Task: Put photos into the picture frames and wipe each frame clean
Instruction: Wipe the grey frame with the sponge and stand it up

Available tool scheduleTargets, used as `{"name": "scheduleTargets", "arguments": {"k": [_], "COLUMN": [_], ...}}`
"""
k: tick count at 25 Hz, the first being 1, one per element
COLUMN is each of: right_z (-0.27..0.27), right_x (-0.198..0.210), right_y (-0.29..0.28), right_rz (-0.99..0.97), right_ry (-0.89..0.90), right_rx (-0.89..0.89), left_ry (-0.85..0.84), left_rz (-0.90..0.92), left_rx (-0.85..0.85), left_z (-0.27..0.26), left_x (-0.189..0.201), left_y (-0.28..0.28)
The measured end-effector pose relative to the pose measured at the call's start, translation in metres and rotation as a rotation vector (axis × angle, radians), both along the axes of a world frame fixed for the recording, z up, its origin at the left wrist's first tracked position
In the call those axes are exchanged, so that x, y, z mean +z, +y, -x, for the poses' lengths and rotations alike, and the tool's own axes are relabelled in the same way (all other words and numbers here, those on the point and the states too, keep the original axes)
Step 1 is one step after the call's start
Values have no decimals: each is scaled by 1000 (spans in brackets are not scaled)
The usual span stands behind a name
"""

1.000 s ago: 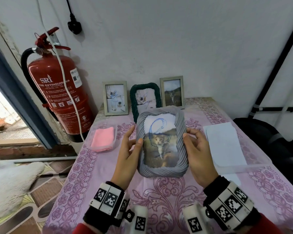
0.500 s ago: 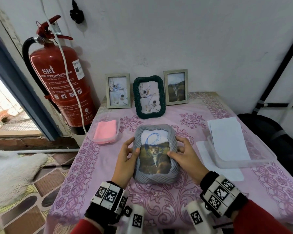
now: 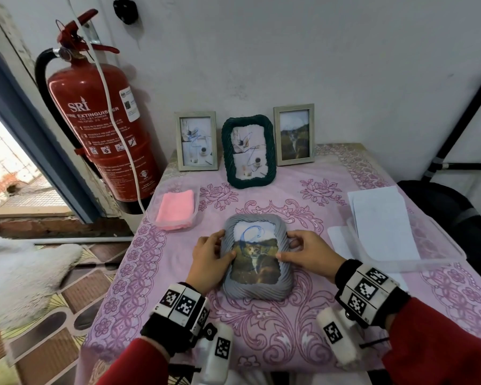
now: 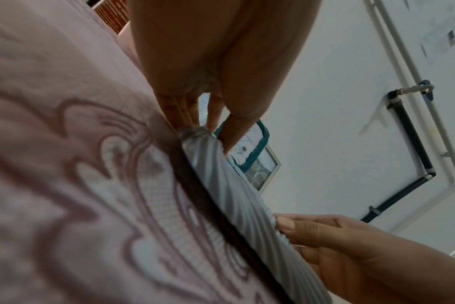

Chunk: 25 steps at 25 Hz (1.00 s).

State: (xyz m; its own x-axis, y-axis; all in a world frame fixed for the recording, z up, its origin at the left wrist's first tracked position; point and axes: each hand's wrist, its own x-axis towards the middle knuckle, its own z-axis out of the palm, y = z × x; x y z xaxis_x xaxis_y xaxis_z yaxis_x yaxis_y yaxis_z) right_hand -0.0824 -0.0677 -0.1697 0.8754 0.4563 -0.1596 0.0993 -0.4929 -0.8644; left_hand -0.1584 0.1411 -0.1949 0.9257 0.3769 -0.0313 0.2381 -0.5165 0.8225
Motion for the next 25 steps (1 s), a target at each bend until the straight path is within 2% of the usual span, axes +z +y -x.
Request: {"name": "scheduleTargets", "arguments": {"k": [7,11,15,17,20,23,25], "right_z": [-3,-4,-3,-4,-6,-8,-9], "right_x": [-2,0,-1,-3,-5,-9,-12], "right_y": [-3,-4,-6,-7,-9,-11,-11], "right_rz": [69,83,45,34,26,28,30], "right_ry": [-57,-57,-13,-6,-4,-24,-33], "right_rx": [-21,-5,-9,-4,0,12,17], "left_ry": [12,-186,-310,-229,41,254,324], "left_rz": [101,43,-156,-313,-516,-558,-622], "left_rx": [-22,7,88,89,-28,-165,-221], "left_z": [1,-5,-30,-49,-71,-80,-83], "left_x": [6,28,57,64,61,52,46], "left_y": [7,31,79,106,133,138,139]}}
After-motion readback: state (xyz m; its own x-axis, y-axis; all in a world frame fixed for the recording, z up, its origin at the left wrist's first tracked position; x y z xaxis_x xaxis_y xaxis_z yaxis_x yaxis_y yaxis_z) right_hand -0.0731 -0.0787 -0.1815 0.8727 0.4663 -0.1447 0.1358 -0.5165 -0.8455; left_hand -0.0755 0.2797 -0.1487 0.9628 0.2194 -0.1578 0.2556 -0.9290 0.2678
